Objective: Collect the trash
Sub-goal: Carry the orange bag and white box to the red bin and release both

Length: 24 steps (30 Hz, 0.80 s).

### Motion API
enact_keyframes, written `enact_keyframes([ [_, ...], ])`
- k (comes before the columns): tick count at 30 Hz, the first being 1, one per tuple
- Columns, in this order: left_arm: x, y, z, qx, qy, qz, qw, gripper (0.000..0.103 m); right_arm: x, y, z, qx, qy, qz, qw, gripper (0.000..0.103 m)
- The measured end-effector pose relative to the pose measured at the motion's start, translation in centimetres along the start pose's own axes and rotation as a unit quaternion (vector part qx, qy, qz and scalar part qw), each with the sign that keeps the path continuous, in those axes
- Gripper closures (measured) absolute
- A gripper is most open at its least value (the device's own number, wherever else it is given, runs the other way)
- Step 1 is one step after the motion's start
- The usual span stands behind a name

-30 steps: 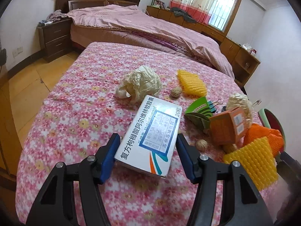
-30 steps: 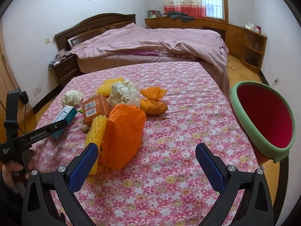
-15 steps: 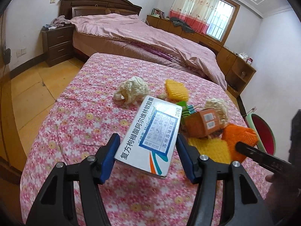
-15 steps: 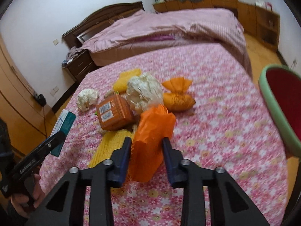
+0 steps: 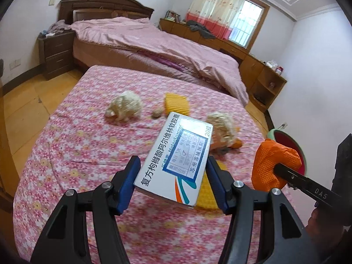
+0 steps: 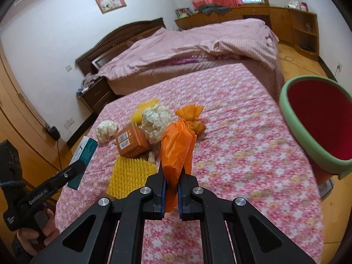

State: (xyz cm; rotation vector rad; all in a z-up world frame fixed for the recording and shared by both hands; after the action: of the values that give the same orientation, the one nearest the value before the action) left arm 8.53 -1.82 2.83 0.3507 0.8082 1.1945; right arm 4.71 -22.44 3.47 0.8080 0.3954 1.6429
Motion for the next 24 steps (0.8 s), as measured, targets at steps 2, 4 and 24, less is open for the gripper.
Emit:
enact_keyframes([
  [2, -0.9, 0.3, 0.1, -0.002, -0.007, -0.006, 1.0000, 0.042, -0.5, 1.0, 0.2, -0.010, 0.000, -0.010, 1.000, 0.095],
  [4, -2.1, 0.3, 0.1, 0.001, -0.015, -0.012, 0.9998, 0.042, -1.3, 2.1, 0.4, -0.020, -0.004, -0.016, 1.000, 0.095],
  [24, -19.3, -5.3, -0.4, 0.063, -0.128, -0.088, 0.9859, 0.042, -13.5, 9.9, 2.5, -0.092, -0.074, -0.100, 0.988, 0.095],
])
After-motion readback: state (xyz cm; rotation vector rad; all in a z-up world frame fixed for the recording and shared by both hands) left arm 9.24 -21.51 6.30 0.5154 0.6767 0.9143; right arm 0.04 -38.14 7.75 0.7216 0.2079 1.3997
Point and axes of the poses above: each gripper's, at about its wrist camera, not at the fingertips, and y roughly against the way its jaws point, x to its left, z to its top, the point moved 3 cm from there along -y, roughly the way its jaws point, and after that the axes turned 4 degrees about y, right-handed, at the moved point
